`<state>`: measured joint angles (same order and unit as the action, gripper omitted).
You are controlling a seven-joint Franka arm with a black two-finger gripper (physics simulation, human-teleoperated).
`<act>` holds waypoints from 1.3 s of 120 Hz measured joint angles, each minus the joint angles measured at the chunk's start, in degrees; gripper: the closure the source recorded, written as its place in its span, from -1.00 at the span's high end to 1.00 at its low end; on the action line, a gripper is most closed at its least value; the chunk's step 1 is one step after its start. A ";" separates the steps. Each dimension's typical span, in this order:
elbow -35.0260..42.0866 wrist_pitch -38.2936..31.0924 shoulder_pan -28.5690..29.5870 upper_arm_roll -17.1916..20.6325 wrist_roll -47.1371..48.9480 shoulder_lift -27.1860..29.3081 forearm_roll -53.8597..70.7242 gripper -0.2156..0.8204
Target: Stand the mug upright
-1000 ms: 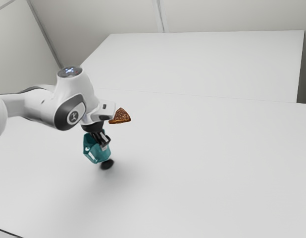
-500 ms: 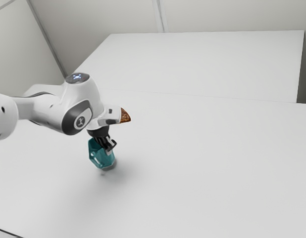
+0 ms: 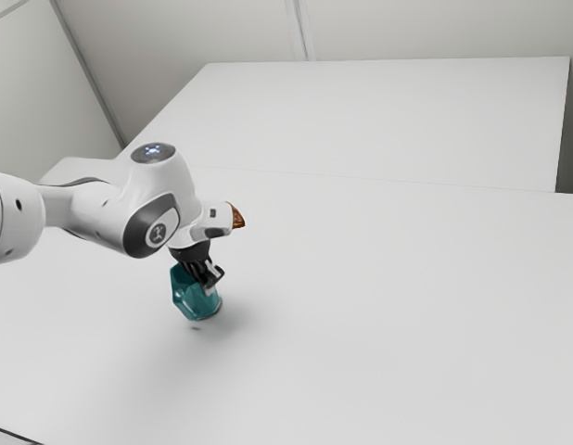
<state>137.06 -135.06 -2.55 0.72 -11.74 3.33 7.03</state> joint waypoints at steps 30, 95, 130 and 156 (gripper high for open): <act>-0.02 -0.08 -0.10 -0.02 0.35 1.30 -0.14 -0.41; -6.75 6.05 -0.64 0.19 0.71 5.95 -1.04 0.37; -22.98 22.31 -0.38 0.93 2.25 2.43 -2.40 0.50; -35.22 32.94 -0.01 1.09 3.29 -1.63 -2.54 0.53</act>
<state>101.84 -102.12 -2.55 1.81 -8.45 1.70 4.49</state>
